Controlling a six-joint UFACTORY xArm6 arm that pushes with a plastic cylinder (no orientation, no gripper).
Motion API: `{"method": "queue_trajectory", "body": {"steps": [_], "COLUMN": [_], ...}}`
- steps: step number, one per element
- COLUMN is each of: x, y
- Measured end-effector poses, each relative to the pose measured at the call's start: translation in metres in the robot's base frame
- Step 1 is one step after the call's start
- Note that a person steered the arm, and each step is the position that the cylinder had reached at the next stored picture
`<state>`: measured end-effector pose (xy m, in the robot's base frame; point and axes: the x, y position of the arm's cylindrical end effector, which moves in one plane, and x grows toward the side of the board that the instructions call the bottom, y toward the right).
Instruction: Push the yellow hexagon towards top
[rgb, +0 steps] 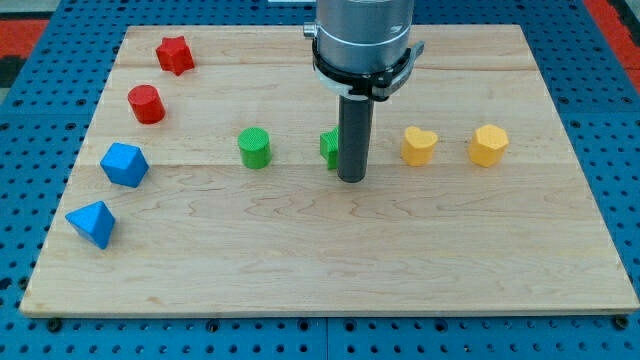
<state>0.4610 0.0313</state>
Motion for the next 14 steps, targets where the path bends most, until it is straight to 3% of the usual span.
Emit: {"method": "queue_trajectory", "body": {"steps": [1,3,5,7,8,9,10,12,14], "x": [0.0,0.044,-0.005,0.0,-0.063,-0.071,-0.05,-0.171,-0.093], "y": [0.0,0.038,0.113,0.161,0.175,0.175,0.174,0.114,0.142]}}
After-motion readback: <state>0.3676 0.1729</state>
